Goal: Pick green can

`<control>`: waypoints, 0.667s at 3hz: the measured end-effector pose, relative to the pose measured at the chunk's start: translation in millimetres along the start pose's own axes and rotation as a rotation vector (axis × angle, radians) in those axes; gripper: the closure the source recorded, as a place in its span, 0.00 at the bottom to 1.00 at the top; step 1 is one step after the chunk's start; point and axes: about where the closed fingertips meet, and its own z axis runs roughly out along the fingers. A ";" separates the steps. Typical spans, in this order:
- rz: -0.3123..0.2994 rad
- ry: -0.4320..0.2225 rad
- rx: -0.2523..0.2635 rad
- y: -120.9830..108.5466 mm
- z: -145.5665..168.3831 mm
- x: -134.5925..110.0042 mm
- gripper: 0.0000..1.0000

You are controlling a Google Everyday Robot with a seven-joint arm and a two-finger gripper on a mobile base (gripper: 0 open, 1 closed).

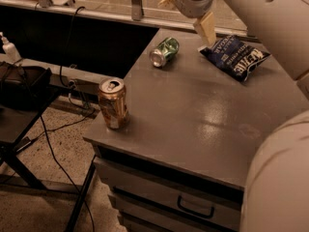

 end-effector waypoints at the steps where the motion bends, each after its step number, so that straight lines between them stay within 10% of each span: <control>1: -0.096 -0.066 0.042 1.0 14.8 5.5 0.00; 2: -0.135 -0.119 0.090 -1.2 31.6 1.5 0.00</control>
Offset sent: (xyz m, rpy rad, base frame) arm 0.0292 0.0037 -0.0379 0.0974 0.0190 0.2796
